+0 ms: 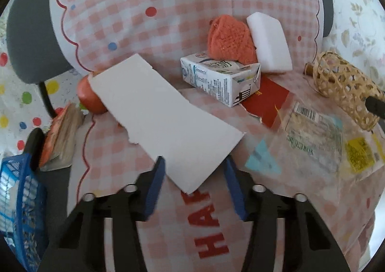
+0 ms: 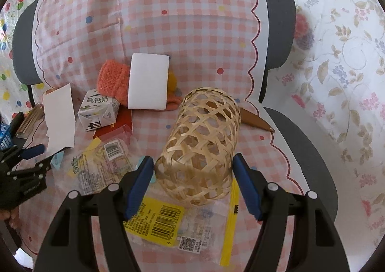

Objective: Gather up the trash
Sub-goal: 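Grasp the white card with the left tool while the right tool lifts the bamboo ball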

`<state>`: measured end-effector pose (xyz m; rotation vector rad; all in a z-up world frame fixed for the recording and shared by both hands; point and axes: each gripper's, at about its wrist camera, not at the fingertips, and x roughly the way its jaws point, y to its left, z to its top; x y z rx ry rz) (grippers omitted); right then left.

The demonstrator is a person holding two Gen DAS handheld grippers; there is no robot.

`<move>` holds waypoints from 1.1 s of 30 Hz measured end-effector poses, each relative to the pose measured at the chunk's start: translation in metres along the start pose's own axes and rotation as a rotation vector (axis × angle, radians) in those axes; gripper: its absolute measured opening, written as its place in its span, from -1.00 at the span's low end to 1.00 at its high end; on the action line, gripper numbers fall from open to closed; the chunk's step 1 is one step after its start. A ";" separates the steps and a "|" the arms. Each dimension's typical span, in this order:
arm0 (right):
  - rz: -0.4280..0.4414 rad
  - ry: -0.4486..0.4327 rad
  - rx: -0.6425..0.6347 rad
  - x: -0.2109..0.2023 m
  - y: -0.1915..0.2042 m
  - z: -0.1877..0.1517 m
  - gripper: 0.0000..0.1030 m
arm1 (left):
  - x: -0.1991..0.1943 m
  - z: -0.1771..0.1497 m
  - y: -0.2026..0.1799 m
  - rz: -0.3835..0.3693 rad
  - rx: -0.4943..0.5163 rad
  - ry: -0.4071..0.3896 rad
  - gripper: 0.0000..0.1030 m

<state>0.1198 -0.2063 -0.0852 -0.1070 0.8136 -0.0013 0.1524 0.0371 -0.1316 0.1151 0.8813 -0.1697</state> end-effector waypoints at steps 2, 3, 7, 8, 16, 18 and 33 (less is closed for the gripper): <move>0.003 -0.005 -0.005 -0.002 0.000 0.000 0.31 | 0.002 0.002 -0.001 0.005 0.013 0.006 -0.64; 0.003 -0.009 -0.006 -0.003 0.001 0.000 0.31 | 0.003 0.003 -0.003 0.036 0.035 0.008 -0.75; 0.001 -0.031 -0.008 -0.009 -0.001 0.001 0.31 | -0.023 0.006 -0.006 0.096 0.095 -0.072 -0.98; -0.001 -0.038 -0.008 -0.011 -0.001 0.001 0.31 | -0.036 0.008 -0.005 0.090 0.093 -0.107 -0.98; 0.016 -0.119 0.020 -0.026 -0.013 0.005 0.30 | -0.156 0.034 0.021 -0.145 -0.038 -0.407 -0.99; 0.024 -0.146 0.032 -0.033 -0.018 0.008 0.29 | -0.169 0.040 0.025 -0.210 -0.066 -0.419 -0.99; -0.012 -0.322 0.072 -0.105 -0.075 0.015 0.28 | -0.211 0.050 -0.071 -0.408 0.037 -0.522 -0.99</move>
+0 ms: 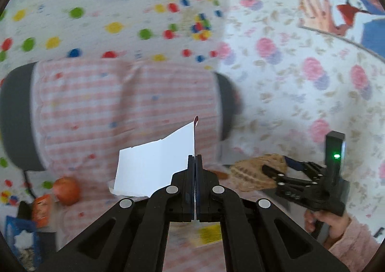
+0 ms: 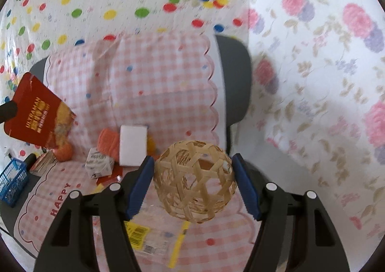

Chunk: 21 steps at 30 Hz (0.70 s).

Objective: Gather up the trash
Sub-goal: 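Grasp the white card with the left tool while the right tool lifts the bamboo ball, then carry the ball and card over the pink bin and open both tools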

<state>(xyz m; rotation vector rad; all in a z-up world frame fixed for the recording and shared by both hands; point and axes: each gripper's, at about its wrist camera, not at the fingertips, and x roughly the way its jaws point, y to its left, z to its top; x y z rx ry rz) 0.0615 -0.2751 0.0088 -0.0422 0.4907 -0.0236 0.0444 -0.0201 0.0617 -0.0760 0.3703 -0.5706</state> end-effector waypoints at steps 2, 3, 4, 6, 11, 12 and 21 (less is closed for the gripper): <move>-0.022 -0.020 0.004 -0.016 -0.010 0.004 0.28 | 0.000 0.006 -0.026 -0.079 0.015 -0.014 -0.99; -0.036 -0.027 0.006 -0.026 -0.016 0.005 0.28 | -0.001 0.007 -0.033 -0.104 0.018 -0.017 -0.99; -0.047 -0.030 0.009 -0.036 -0.022 0.004 0.28 | -0.001 0.008 -0.046 -0.152 0.020 -0.017 -0.99; -0.073 -0.032 0.014 -0.056 -0.035 -0.001 0.28 | 0.001 0.008 -0.065 -0.222 0.024 -0.009 -0.99; -0.147 -0.016 0.044 -0.114 -0.068 -0.029 0.28 | 0.005 -0.013 -0.120 -0.413 0.037 0.043 -0.99; -0.163 -0.009 0.051 -0.124 -0.073 -0.037 0.28 | 0.006 -0.022 -0.134 -0.458 0.044 0.063 -0.99; -0.338 0.139 0.163 -0.201 -0.122 -0.134 0.28 | 0.020 -0.113 -0.222 -0.746 0.075 0.288 -0.99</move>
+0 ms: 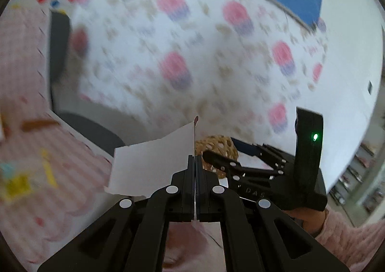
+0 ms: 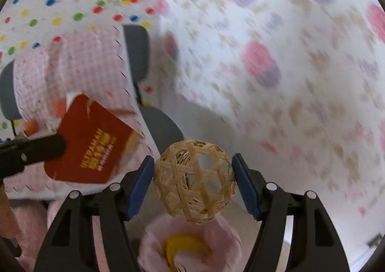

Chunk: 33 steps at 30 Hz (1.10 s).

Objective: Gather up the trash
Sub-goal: 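Carry the ball and card over the pink bin and open both tools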

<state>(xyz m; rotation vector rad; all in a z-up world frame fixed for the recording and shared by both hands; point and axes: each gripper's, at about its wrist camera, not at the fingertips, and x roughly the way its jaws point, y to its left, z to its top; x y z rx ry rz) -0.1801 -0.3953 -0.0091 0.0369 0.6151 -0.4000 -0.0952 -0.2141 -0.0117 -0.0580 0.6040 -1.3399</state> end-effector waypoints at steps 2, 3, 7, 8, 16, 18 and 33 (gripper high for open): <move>-0.015 0.042 0.029 -0.001 -0.012 -0.020 0.28 | 0.021 -0.020 -0.005 -0.035 -0.012 0.060 -0.99; -0.019 0.068 0.048 0.000 -0.018 -0.033 0.28 | 0.030 -0.028 -0.005 -0.045 -0.017 0.083 -0.99; -0.022 0.140 0.105 0.010 -0.032 -0.067 0.28 | 0.066 -0.061 0.004 -0.055 -0.058 0.196 -0.99; -0.019 0.155 0.117 0.013 -0.034 -0.073 0.28 | 0.072 -0.067 0.005 -0.052 -0.063 0.215 -0.99; 0.018 0.229 0.149 0.045 -0.037 -0.100 0.29 | 0.107 -0.090 0.030 -0.028 -0.100 0.312 -0.98; 0.028 0.243 0.160 0.053 -0.038 -0.102 0.31 | 0.114 -0.090 0.035 -0.010 -0.105 0.328 -0.95; -0.005 0.220 0.208 0.052 -0.052 -0.093 0.39 | 0.078 -0.068 0.055 0.202 -0.092 0.249 -0.39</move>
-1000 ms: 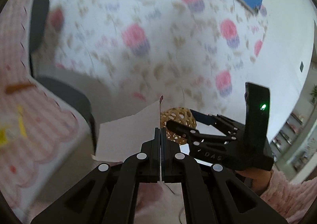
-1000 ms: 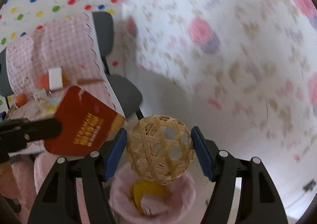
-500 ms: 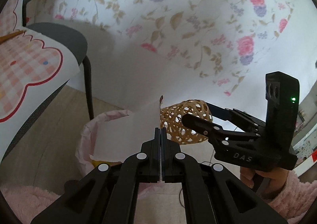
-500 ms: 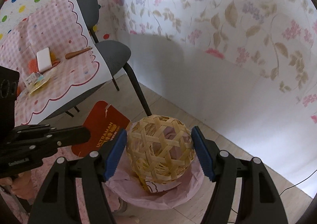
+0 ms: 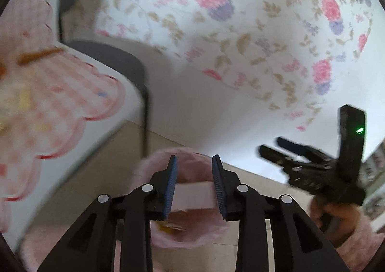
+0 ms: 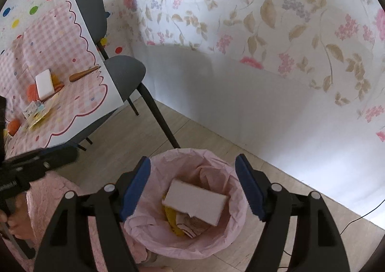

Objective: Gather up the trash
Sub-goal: 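Carry the ball and card over the pink bin and open both tools, then move both open tools back over the chair seat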

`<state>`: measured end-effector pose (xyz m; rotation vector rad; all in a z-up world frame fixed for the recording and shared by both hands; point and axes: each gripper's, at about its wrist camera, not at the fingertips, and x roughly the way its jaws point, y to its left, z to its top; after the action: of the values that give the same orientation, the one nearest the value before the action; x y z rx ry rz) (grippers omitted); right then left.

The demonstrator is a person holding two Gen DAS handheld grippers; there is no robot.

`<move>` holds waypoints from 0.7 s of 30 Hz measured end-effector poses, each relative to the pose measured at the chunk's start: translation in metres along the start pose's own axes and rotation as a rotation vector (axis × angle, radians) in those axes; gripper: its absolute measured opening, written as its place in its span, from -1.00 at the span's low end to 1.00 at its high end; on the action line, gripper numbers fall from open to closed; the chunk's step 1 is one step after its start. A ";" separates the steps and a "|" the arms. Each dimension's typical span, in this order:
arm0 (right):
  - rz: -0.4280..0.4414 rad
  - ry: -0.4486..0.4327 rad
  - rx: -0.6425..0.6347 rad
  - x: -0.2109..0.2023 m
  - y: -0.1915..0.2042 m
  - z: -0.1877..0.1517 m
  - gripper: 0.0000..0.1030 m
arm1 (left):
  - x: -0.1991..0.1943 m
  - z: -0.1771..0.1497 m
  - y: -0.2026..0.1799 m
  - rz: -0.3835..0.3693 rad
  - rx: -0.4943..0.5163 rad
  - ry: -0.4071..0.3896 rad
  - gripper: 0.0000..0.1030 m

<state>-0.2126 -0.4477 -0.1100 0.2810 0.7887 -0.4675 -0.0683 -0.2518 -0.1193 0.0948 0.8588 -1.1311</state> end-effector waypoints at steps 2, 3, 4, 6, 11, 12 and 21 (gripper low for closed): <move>0.006 -0.009 -0.009 -0.002 0.005 0.003 0.39 | -0.019 -0.002 0.009 0.074 0.006 -0.027 -0.39; 0.011 -0.015 -0.015 -0.003 0.009 0.005 0.39 | -0.028 -0.004 0.013 0.099 0.002 -0.036 -0.39; 0.019 -0.020 -0.025 -0.004 0.014 0.006 0.39 | -0.035 -0.006 0.018 0.116 -0.003 -0.047 -0.39; 0.044 -0.023 -0.049 -0.003 0.027 0.010 0.30 | -0.050 -0.011 0.029 0.165 -0.015 -0.067 -0.39; 0.129 -0.027 -0.118 0.005 0.068 0.022 0.05 | -0.087 -0.022 0.058 0.316 -0.064 -0.104 -0.39; 0.143 -0.028 -0.132 0.007 0.077 0.025 -0.01 | -0.091 -0.024 0.062 0.330 -0.074 -0.106 -0.39; 0.300 -0.068 -0.292 0.016 0.173 0.068 -0.04 | -0.153 -0.038 0.118 0.538 -0.207 -0.150 -0.32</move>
<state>-0.0745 -0.3316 -0.0634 0.1077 0.7229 -0.0763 -0.0158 -0.0650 -0.0881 0.0630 0.7514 -0.5361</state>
